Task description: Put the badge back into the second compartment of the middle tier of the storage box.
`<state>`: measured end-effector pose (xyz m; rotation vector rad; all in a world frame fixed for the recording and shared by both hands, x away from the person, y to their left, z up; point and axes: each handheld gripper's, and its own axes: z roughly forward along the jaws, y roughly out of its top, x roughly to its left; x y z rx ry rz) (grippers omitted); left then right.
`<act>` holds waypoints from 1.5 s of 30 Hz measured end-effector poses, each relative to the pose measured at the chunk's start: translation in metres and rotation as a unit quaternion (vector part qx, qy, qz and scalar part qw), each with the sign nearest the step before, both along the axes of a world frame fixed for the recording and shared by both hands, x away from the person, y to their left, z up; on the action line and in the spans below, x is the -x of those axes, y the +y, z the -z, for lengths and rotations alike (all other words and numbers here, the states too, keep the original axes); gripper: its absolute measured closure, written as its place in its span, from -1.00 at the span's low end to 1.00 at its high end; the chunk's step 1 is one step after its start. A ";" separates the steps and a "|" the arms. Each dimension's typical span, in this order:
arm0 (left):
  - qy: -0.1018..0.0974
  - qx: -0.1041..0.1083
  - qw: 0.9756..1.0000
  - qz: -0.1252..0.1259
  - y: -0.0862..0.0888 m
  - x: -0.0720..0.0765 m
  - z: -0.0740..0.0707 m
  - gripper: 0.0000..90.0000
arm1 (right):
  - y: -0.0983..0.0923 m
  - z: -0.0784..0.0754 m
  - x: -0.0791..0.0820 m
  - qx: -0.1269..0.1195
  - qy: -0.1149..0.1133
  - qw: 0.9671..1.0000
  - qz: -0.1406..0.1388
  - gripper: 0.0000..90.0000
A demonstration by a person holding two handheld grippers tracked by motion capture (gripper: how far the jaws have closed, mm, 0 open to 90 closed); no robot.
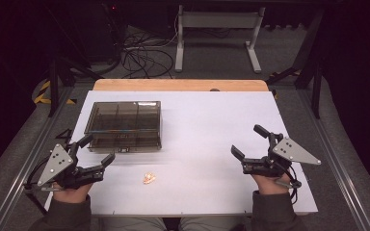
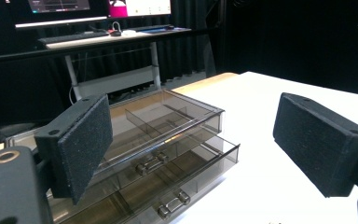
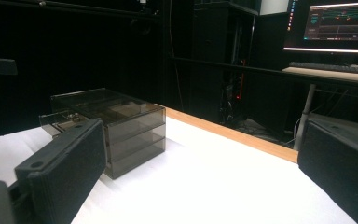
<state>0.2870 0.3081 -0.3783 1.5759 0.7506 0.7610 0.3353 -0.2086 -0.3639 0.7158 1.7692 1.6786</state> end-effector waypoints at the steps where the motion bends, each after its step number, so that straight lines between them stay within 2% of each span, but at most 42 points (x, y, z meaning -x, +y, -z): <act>1: 0.001 -0.002 1.000 0.002 0.000 0.000 0.000 -0.71 | 0.000 0.000 0.000 0.000 -0.001 1.000 0.000 -0.96; 8: 0.006 -0.009 1.000 0.005 -0.004 -0.001 0.002 -0.68 | 0.000 0.000 0.001 0.000 0.000 1.000 0.000 -0.96; 17: 0.027 -0.023 0.999 0.023 -0.013 -0.006 0.010 -0.60 | 0.001 -0.001 0.001 0.002 -0.001 1.000 -0.001 -0.96; 20: 0.041 -0.019 0.999 0.030 -0.013 -0.010 0.013 -0.57 | 0.001 -0.001 0.001 0.003 -0.001 1.000 -0.002 -0.96; 28: 0.055 -0.019 0.998 0.038 -0.014 -0.012 0.017 -0.48 | 0.001 -0.001 0.001 0.002 0.000 1.000 0.000 -0.96; 34: 0.071 -0.026 0.996 0.052 -0.019 -0.016 0.025 -0.30 | 0.001 -0.001 0.001 0.002 0.002 1.000 0.000 -0.95; 38: 0.090 -0.031 0.994 0.059 -0.023 -0.019 0.031 -0.27 | 0.001 -0.001 0.001 0.002 0.003 1.000 0.000 -0.95; 40: 0.103 -0.044 0.992 0.060 -0.026 -0.023 0.036 -0.25 | 0.001 -0.001 0.001 0.002 0.003 1.000 0.000 -0.95; 45: 0.119 -0.048 0.990 0.064 -0.029 -0.025 0.040 -0.20 | 0.001 -0.001 0.001 0.002 0.005 1.000 -0.001 -0.95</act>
